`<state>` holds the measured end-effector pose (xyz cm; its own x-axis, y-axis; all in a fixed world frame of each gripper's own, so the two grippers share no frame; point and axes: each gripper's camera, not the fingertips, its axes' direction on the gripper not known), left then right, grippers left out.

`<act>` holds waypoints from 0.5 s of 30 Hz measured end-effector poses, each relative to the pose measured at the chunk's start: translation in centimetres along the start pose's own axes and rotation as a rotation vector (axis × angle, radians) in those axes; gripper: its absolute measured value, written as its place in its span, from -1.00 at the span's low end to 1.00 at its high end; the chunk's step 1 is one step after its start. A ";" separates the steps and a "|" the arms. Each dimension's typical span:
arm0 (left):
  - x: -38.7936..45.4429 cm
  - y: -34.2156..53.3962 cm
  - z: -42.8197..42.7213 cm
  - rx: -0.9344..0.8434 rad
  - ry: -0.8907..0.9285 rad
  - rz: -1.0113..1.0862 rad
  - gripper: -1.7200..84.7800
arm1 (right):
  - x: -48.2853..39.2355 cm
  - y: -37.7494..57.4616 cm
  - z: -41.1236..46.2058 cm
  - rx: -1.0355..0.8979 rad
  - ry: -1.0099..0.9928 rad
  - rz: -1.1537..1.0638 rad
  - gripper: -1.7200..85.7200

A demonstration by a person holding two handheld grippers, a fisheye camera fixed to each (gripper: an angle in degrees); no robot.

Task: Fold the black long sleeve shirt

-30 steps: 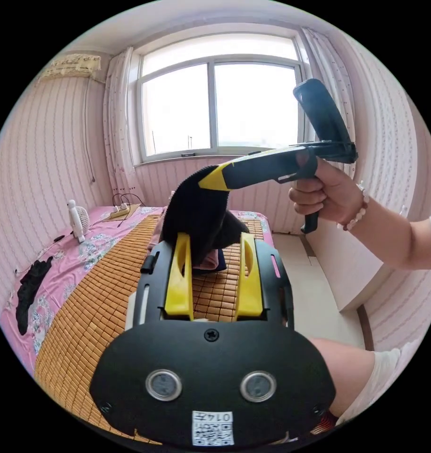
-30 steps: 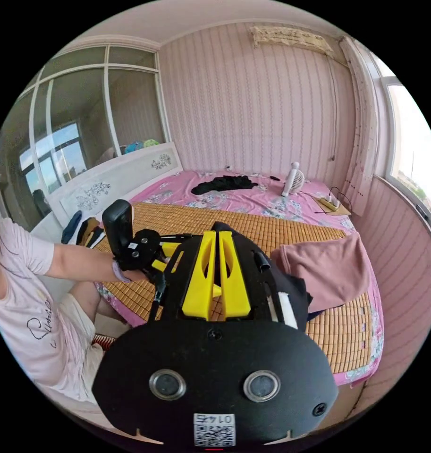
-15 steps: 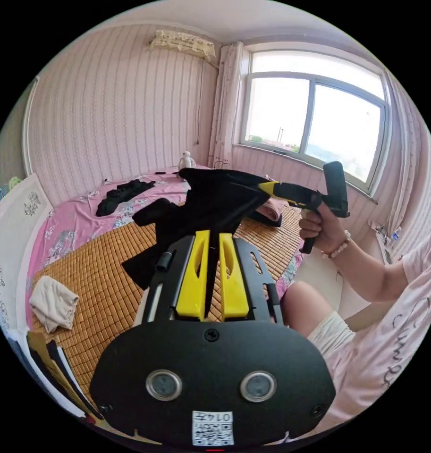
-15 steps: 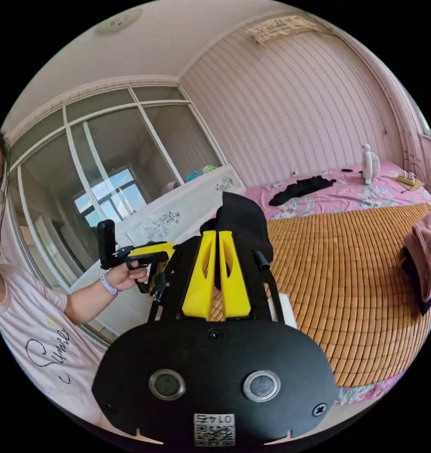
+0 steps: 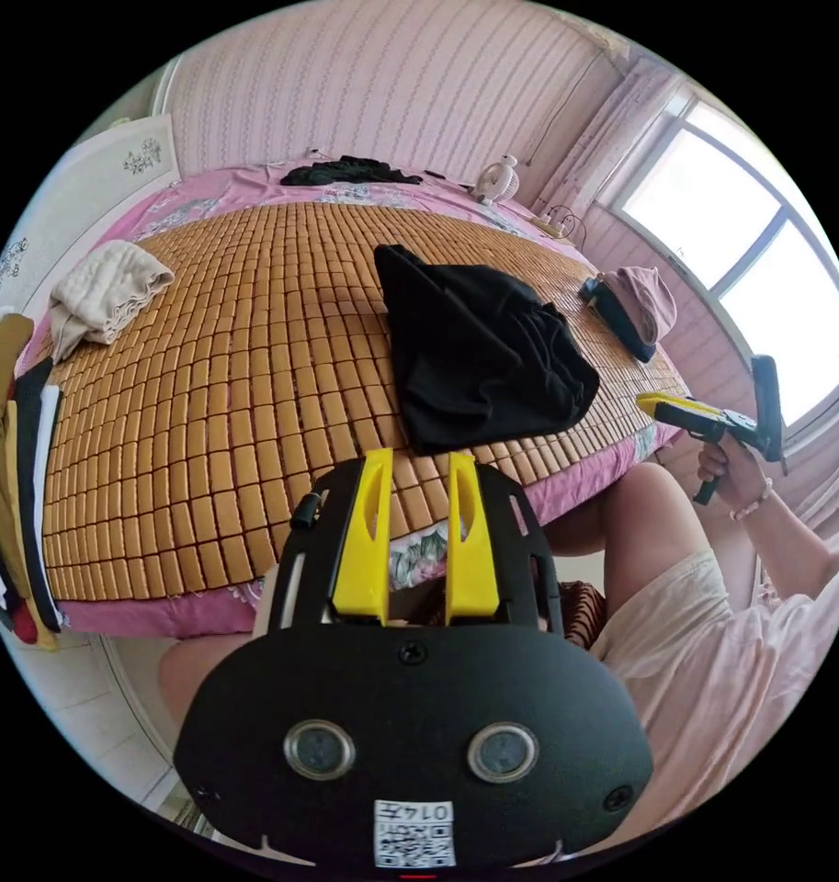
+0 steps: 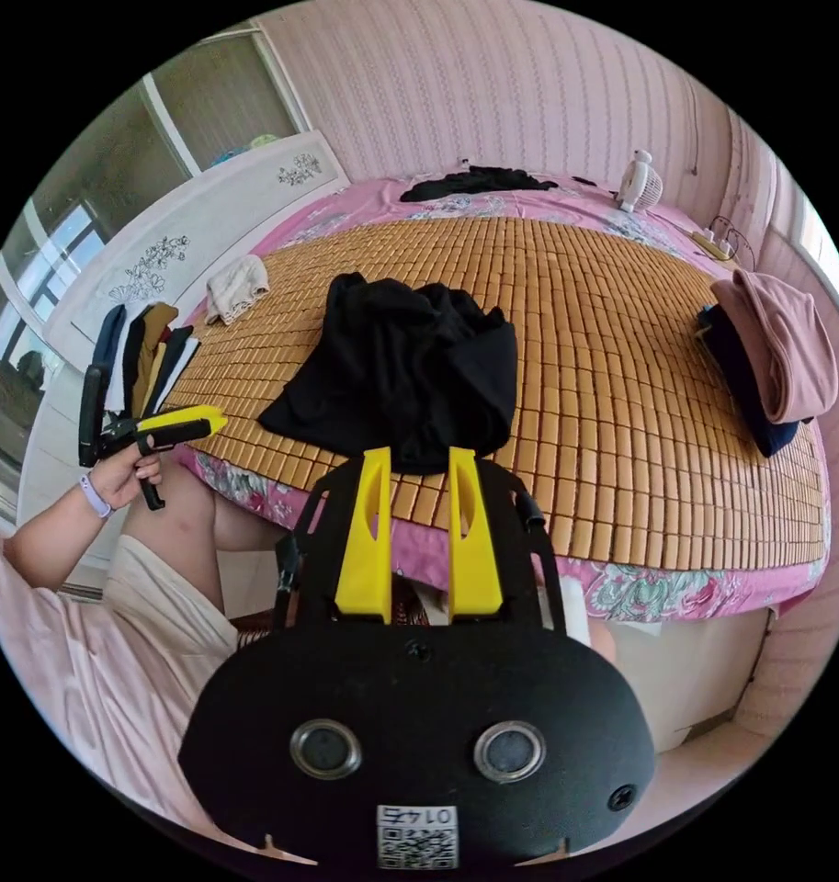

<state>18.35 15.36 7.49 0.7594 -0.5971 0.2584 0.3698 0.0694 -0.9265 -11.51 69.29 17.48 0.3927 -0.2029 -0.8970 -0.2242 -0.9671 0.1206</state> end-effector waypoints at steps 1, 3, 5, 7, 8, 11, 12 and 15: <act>-0.1 -0.5 0.5 -0.004 -0.008 -0.009 -0.72 | -0.5 -1.0 0.6 0.000 0.033 -0.027 -0.72; -0.4 -2.2 2.7 -0.033 -0.009 -0.037 -0.69 | -0.8 -2.6 1.5 0.000 0.085 -0.050 -0.69; -0.4 -3.4 4.3 -0.067 -0.037 -0.064 -0.68 | 0.1 -4.5 2.8 -0.024 0.159 -0.027 -0.65; -0.3 -4.2 5.8 -0.131 -0.075 -0.067 -0.72 | 1.2 -5.7 3.6 -0.042 0.212 -0.008 -0.64; 0.0 -4.5 5.5 -0.119 -0.155 -0.057 -0.75 | 2.0 -6.3 4.1 -0.037 0.229 0.007 -0.63; 0.6 -4.6 5.3 -0.139 -0.237 0.002 -0.82 | 3.1 -7.7 5.8 -0.068 0.208 0.010 -0.65; 0.6 -4.5 4.9 -0.136 -0.240 -0.003 -0.88 | 3.1 -8.0 6.2 -0.084 0.203 0.006 -0.67; -0.1 -4.2 3.3 -0.116 -0.169 -0.017 -0.97 | 3.8 -8.8 8.2 -0.175 0.195 0.008 -0.77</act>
<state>18.48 17.82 12.21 0.8363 -0.4539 0.3074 0.3268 -0.0375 -0.9444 -15.33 78.30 9.56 0.5597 -0.2196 -0.7990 -0.0770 -0.9739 0.2137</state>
